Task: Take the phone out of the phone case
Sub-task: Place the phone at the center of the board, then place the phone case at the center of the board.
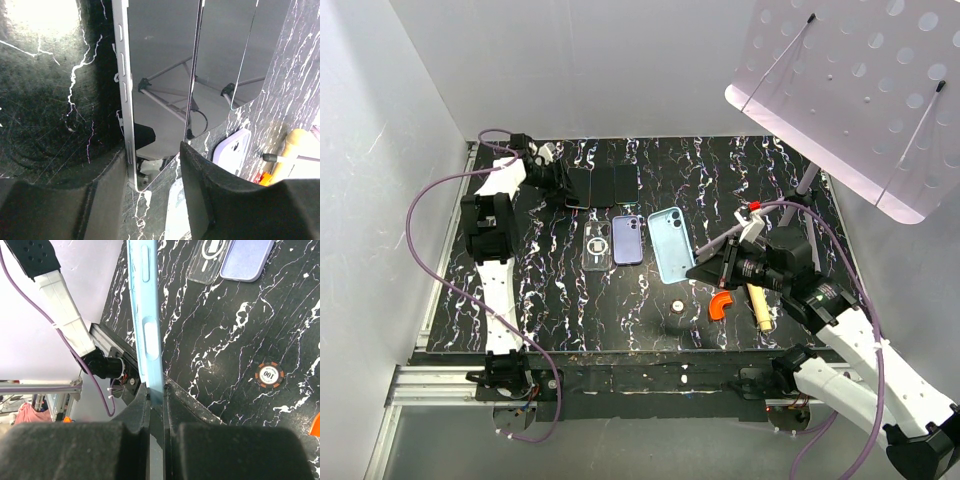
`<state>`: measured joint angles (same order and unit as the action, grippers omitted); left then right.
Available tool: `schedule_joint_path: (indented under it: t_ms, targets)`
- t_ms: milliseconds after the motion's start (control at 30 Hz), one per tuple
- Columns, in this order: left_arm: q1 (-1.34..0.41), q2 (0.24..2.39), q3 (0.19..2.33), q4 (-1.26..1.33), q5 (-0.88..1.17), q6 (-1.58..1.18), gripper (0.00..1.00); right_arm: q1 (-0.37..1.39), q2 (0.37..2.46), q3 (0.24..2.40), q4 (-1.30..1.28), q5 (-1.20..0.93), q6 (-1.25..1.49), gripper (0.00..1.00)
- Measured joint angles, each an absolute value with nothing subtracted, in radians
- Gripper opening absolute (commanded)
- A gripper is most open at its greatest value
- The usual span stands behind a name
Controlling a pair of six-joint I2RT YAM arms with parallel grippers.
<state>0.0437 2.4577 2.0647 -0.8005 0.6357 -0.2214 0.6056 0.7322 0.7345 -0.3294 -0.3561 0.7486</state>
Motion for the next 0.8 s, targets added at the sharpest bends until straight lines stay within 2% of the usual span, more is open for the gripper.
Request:
schedule_joint_path:
  t_ms: [33, 67, 100, 167, 200, 467, 600, 800]
  targets:
    - [0.041, 2.458, 2.069, -0.805, 0.630, -0.221, 0.53, 0.606, 0.733, 0.733, -0.326, -0.356, 0.754, 0.01]
    - [0.039, 2.457, 2.073, -0.809, 0.624, -0.221, 0.66, 0.606, 0.735, 0.729, -0.318, -0.357, 0.759, 0.01]
    - [0.036, 2.455, 2.075, -0.812, 0.619, -0.222, 0.73, 0.607, 0.739, 0.726, -0.313, -0.357, 0.767, 0.01]
    - [0.030, 2.437, 2.074, -0.812, 0.599, -0.222, 0.93, 0.612, 0.755, 0.720, -0.304, -0.354, 0.791, 0.01]
    - [0.027, 2.419, 2.068, -0.812, 0.560, -0.221, 0.98, 0.615, 0.766, 0.713, -0.287, -0.353, 0.810, 0.01]
    - [0.018, 2.234, 1.891, -0.819, 0.274, -0.255, 0.98, 0.694, 0.976, 0.632, -0.076, -0.330, 0.980, 0.01]
    - [-0.026, 1.973, 1.650, -0.779, 0.193, -0.329, 0.98, 0.766, 1.156, 0.639, 0.062, -0.306, 1.062, 0.01]
    - [-0.163, 1.536, 1.385, -0.701, 0.226, -0.415, 0.98, 0.848, 1.494, 0.791, 0.229, -0.283, 1.166, 0.01]
